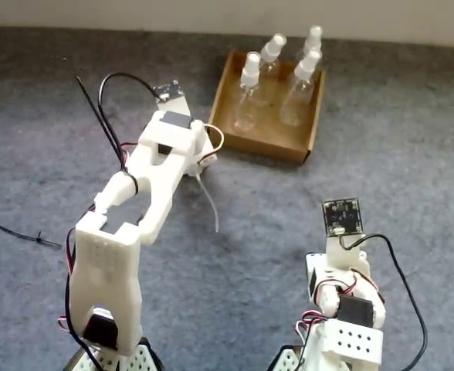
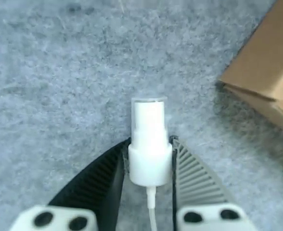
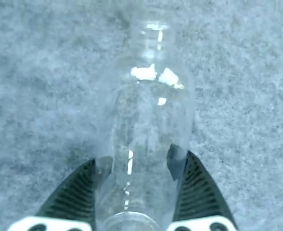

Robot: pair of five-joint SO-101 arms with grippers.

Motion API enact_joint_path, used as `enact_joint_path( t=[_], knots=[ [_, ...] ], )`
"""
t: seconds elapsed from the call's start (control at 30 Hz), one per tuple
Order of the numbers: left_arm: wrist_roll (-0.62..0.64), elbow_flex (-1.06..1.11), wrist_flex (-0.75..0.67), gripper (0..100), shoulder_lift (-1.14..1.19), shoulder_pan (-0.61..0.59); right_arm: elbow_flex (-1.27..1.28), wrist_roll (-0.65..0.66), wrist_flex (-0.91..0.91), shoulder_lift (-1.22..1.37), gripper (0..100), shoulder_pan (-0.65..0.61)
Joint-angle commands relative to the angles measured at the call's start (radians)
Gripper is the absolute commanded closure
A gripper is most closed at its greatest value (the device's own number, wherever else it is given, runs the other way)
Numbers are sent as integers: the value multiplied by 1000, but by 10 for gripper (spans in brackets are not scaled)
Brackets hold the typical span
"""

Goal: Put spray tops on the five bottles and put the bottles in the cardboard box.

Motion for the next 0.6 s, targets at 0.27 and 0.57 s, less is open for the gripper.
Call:
enact_joint_path(
  t=[0.27, 0.57],
  knots=[
    [-321, -2, 396, 996, -447, -114, 4, 6, -12, 4, 993, -13],
    [-637, 252, 468, 996, -929, -134, -27, 9, -13, 4, 993, -194]
  ],
)
